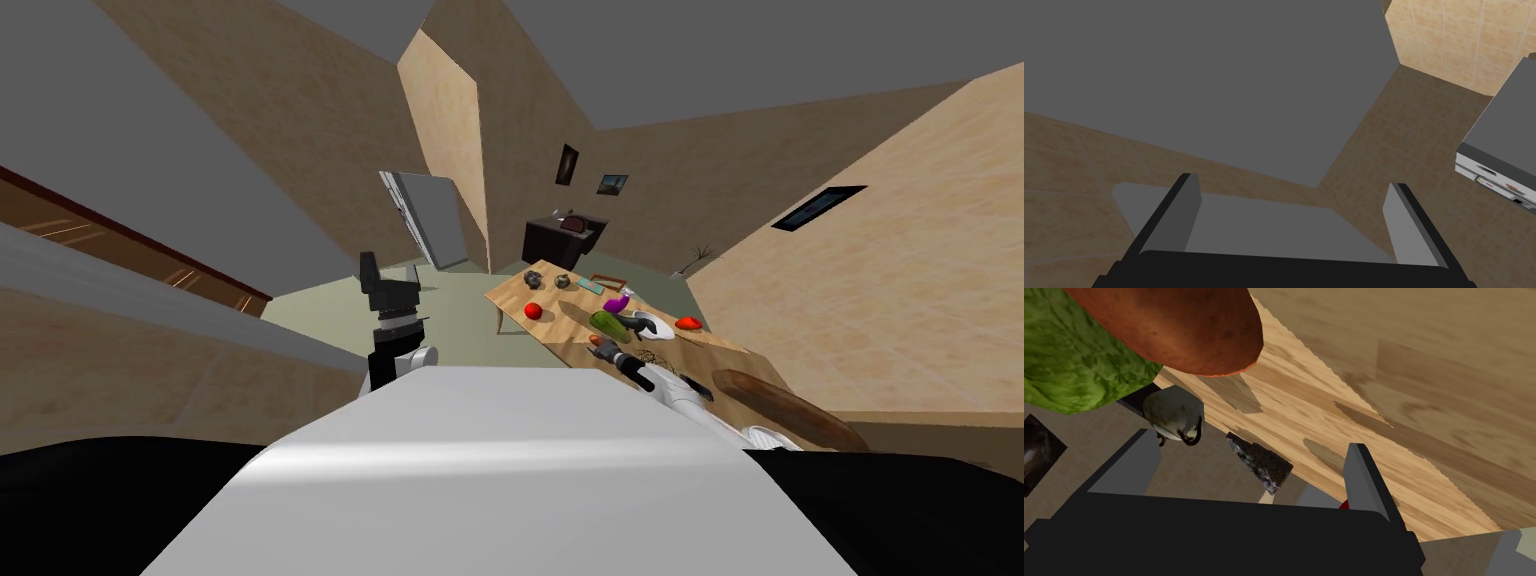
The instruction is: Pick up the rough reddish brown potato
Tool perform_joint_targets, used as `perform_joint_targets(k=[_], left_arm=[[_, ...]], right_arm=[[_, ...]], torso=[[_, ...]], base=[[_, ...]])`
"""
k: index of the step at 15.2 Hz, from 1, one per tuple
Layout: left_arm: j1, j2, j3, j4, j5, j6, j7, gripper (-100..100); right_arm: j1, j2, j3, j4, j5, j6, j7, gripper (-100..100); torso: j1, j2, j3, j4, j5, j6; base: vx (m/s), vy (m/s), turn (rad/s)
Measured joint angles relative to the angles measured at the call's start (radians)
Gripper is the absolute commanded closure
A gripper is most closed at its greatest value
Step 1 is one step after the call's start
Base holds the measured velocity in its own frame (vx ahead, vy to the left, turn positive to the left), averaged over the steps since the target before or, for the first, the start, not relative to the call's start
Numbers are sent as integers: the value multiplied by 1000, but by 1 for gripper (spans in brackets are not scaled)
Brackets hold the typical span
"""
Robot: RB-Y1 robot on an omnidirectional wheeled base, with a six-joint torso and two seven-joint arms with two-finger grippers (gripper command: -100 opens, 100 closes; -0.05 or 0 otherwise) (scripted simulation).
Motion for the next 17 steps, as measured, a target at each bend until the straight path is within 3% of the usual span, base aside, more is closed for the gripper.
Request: perform_joint_targets(k=[3,11,13,17], left_arm=[[0,0,0,0,0,0,0,0],[0,0,0,0,0,0,0,0],[0,0,0,0,0,0,0,0],[0,0,0,0,0,0,0,0]], right_arm=[[0,-21,11,42,22,9,39,-100],[-46,-65,45,212,81,7,150,-100],[-40,-57,32,215,100,6,148,-100],[5,-28,-27,179,177,23,87,-100]], torso=[[0,0,0,0,0,0],[0,-1,0,0,0,0],[-1,1,0,0,0,0],[-3,3,2,1,-1,1]], base=[[13,10,116],[16,10,111],[-15,-25,192],[-27,-44,150]])
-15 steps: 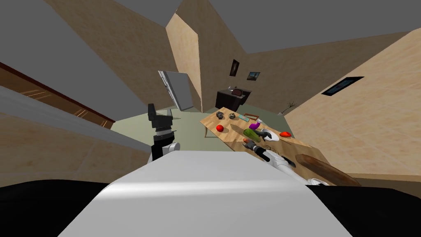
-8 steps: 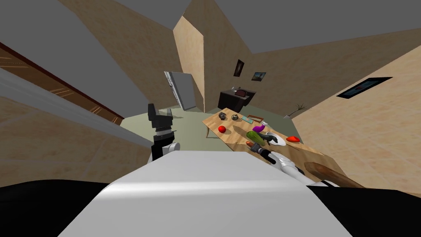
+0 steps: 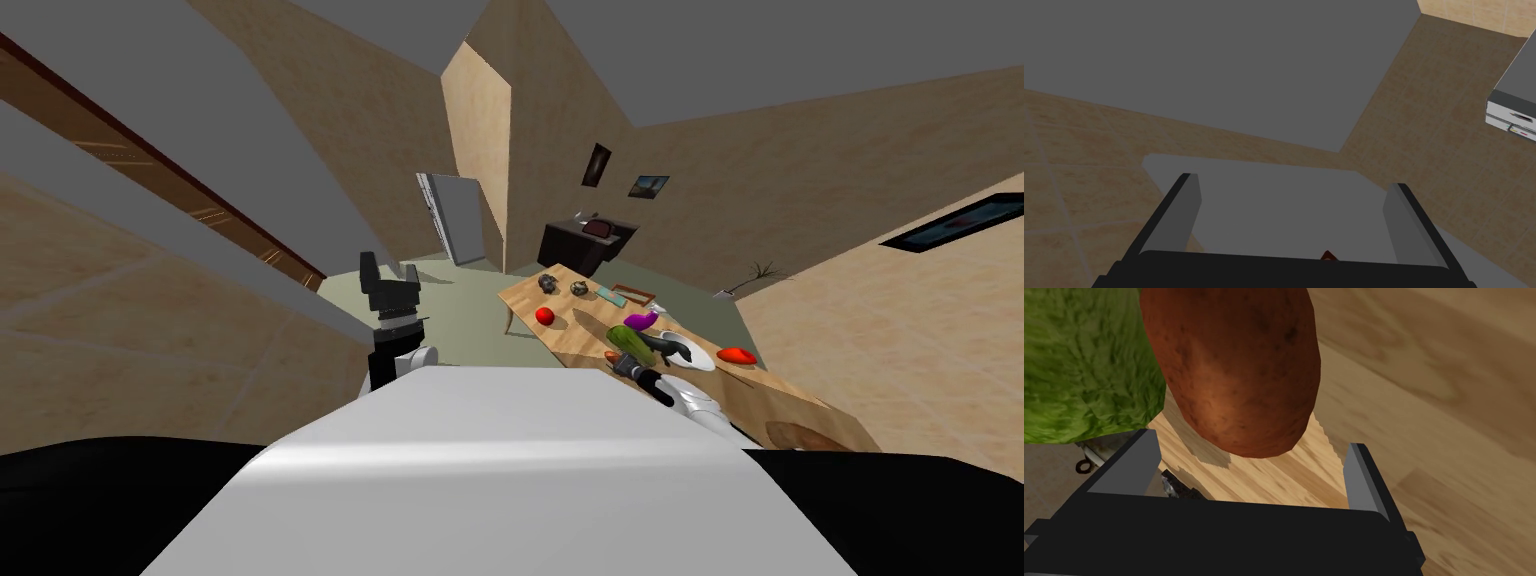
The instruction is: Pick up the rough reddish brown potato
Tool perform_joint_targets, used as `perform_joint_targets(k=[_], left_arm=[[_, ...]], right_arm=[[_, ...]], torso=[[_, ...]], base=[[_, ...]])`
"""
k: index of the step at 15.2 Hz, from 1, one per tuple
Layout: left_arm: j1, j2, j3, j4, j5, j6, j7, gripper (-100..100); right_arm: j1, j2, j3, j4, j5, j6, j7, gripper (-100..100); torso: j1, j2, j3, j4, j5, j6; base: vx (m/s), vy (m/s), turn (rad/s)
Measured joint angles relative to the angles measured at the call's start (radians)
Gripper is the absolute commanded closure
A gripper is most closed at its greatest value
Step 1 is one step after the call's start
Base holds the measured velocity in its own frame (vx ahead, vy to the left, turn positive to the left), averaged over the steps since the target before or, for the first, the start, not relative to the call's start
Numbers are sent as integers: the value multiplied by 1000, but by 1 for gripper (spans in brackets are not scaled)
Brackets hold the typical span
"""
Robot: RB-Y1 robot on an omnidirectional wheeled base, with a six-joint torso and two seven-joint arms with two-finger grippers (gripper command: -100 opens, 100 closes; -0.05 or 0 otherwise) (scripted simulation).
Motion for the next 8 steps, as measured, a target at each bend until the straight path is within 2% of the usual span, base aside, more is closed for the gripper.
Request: perform_joint_targets(k=[3,6,8], left_arm=[[0,0,0,0,0,0,0,0],[0,0,0,0,0,0,0,0],[0,0,0,0,0,0,0,0]], right_arm=[[36,19,-38,-34,58,17,-46,-100],[81,41,-87,-74,122,34,-103,-100],[97,58,-114,-86,162,42,-132,-100]], torso=[[1,0,0,0,0,0],[0,1,0,0,0,-1],[0,0,0,0,0,0]], base=[[-23,-32,131],[-36,-41,208],[-27,-35,95]])
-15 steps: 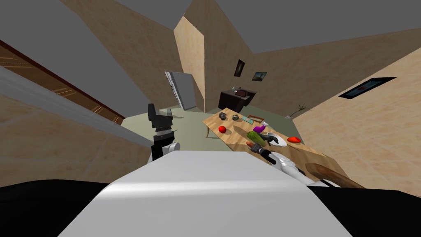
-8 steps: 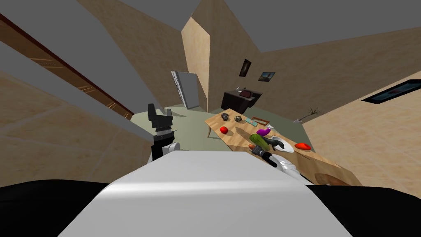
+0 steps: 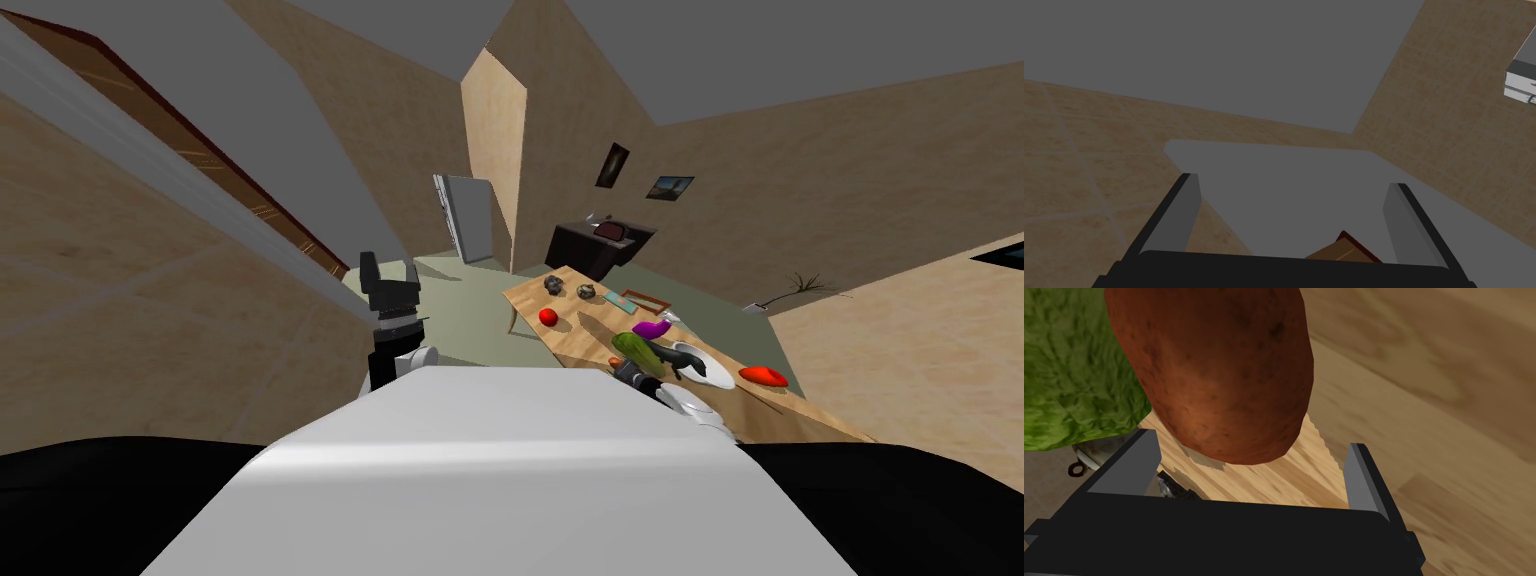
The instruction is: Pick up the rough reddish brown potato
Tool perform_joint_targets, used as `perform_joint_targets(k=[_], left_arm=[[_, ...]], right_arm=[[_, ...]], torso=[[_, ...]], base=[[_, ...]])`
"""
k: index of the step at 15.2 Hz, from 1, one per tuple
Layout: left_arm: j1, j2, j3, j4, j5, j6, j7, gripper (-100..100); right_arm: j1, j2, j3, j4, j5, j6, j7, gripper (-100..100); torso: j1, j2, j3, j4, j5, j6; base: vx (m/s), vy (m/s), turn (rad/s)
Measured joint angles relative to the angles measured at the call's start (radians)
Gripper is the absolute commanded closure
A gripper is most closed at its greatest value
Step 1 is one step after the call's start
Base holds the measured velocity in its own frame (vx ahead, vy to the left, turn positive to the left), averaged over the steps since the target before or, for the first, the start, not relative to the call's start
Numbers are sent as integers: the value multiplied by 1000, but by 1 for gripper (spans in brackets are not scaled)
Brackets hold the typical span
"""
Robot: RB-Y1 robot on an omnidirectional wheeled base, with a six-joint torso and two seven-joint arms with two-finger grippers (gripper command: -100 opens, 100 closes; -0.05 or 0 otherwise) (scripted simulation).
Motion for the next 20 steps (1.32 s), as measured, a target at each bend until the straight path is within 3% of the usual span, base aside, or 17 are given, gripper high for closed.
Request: perform_joint_targets(k=[13,14,20], left_arm=[[0,0,0,0,0,0,0,0],[0,0,0,0,0,0,0,0],[0,0,0,0,0,0,0,0]], right_arm=[[156,93,-179,-137,270,68,-212,-100],[157,95,-183,-138,275,69,-217,100],[149,90,-174,-133,263,66,-208,100]], torso=[[0,0,0,0,0,0],[1,-1,0,0,0,0],[2,-3,-2,-1,0,2]], base=[[-29,-30,140],[-7,-9,1],[12,8,-91]])
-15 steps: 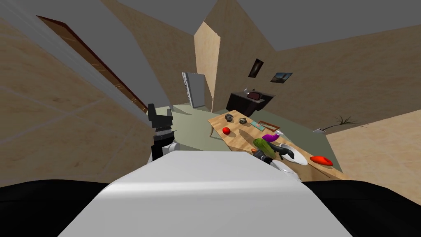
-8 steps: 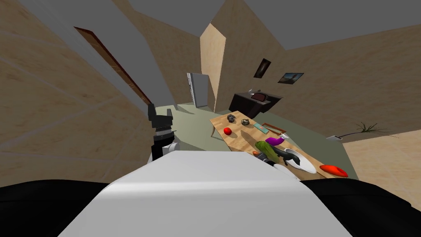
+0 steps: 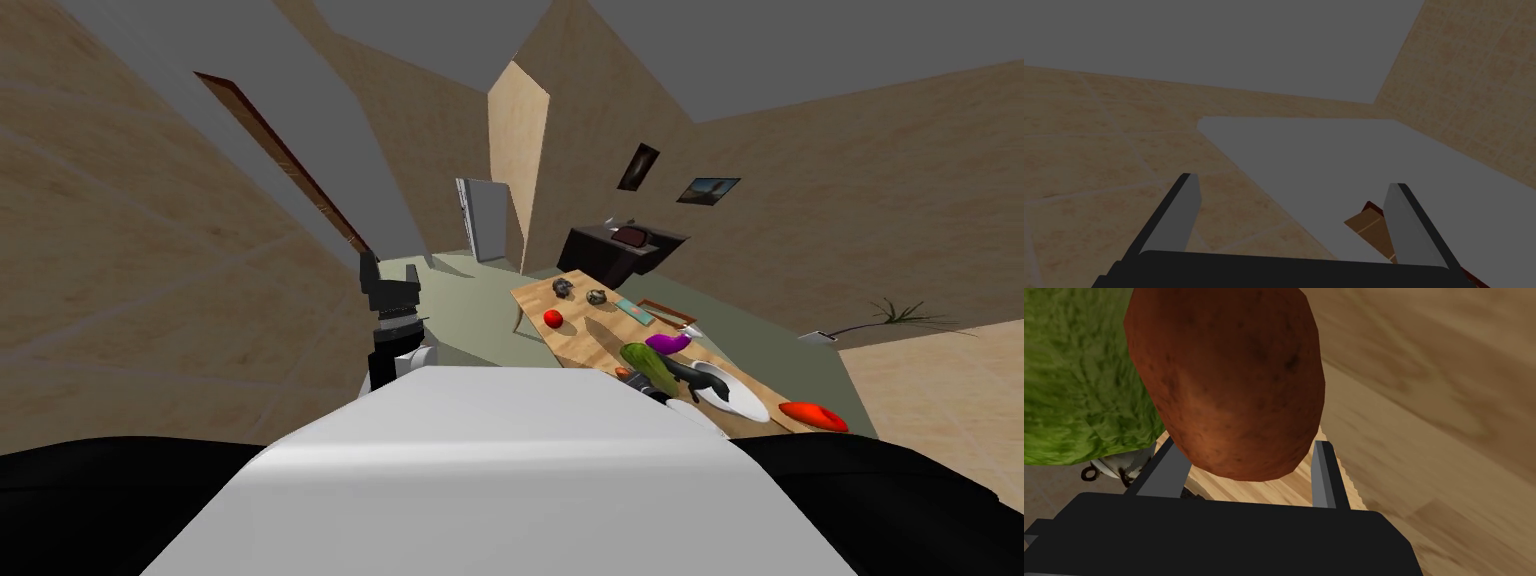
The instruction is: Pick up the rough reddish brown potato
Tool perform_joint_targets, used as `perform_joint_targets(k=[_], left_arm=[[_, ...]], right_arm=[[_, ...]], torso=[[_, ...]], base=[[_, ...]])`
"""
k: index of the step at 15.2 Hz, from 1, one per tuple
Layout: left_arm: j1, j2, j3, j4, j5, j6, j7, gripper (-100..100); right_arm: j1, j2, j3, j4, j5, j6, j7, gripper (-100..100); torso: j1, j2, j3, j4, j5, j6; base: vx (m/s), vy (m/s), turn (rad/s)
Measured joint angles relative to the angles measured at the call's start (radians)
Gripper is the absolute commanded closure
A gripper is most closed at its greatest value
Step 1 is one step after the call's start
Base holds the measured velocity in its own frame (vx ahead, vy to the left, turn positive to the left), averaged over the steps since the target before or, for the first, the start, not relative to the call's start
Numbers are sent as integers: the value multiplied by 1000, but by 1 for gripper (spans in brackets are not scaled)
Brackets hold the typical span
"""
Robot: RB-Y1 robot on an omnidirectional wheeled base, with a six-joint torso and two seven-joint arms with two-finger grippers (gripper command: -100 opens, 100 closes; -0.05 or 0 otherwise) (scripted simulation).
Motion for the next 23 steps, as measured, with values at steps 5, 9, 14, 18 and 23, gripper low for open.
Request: perform_joint_targets(k=[5,9,14,18,23], left_arm=[[0,0,0,0,0,0,0,0],[0,0,0,0,0,0,0,0],[0,0,0,0,0,0,0,0],[0,0,0,0,0,0,0,0],[0,0,0,0,0,0,0,0]], right_arm=[[-72,-41,74,69,-106,-33,93,100],[-119,-70,137,104,-185,-49,155,100],[-173,-101,196,158,-287,-80,242,100],[-220,-143,274,184,-372,-88,293,100],[-274,-174,333,234,-471,-115,370,100]], torso=[[2,-3,-2,-1,-2,-2],[2,-3,-2,-1,-2,-1],[2,-3,-2,-1,-2,-2],[3,-3,-2,-1,-1,-2],[2,-2,-1,0,0,-1]], base=[[37,43,-143],[27,37,-192],[27,32,-121],[29,39,-162],[21,33,-140]])
